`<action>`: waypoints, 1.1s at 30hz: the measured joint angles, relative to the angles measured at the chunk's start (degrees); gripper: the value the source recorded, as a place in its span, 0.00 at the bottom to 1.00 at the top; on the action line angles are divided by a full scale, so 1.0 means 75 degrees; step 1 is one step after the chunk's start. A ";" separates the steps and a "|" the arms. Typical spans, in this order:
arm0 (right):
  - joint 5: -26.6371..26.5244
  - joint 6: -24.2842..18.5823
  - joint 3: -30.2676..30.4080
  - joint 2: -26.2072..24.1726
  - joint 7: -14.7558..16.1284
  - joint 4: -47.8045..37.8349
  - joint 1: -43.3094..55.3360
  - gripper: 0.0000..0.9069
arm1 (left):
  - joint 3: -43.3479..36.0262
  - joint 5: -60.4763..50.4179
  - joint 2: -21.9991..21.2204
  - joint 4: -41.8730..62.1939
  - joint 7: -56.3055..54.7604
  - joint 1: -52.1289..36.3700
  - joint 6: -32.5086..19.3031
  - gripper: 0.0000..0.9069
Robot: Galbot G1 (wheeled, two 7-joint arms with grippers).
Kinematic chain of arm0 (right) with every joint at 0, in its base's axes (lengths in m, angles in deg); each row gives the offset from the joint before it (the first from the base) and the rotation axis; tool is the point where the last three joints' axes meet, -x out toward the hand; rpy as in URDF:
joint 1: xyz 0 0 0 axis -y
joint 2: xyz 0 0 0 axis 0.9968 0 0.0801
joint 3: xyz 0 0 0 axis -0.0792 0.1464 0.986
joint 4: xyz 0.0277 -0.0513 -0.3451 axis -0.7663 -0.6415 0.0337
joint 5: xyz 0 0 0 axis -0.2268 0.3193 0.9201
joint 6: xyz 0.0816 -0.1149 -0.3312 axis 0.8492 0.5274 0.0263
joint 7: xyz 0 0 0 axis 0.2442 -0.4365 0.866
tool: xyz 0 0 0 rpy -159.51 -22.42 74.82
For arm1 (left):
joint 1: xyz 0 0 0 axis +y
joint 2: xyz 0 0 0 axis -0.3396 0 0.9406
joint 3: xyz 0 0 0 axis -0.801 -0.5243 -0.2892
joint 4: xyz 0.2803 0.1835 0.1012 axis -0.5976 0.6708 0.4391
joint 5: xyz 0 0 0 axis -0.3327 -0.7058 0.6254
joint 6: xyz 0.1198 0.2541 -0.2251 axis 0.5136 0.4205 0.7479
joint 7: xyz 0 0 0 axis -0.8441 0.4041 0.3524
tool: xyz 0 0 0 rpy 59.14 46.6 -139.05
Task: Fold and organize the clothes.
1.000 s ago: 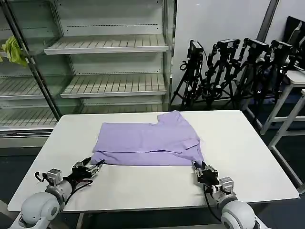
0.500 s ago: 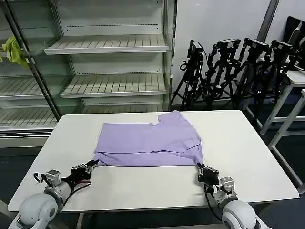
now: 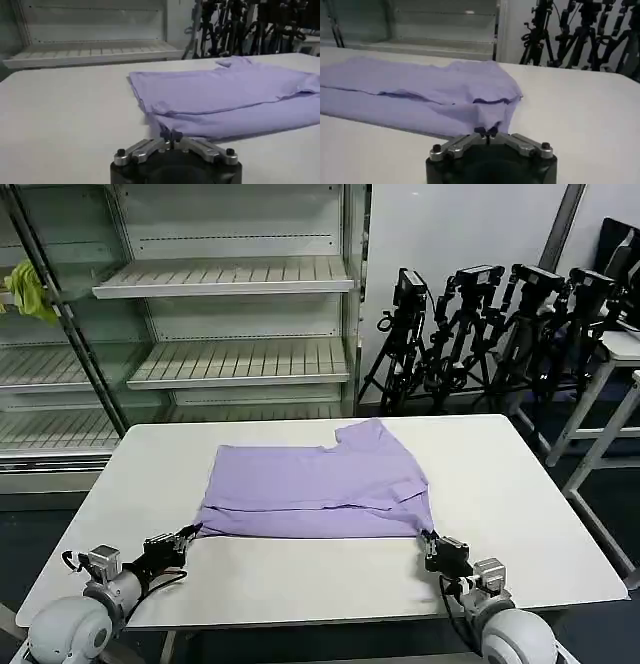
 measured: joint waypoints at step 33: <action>-0.0090 -0.0126 -0.2223 -0.1825 0.0043 0.1470 -0.3469 0.00 | 0.1872 -0.0265 -0.0239 -0.2210 0.0130 0.3859 -0.0077 0.06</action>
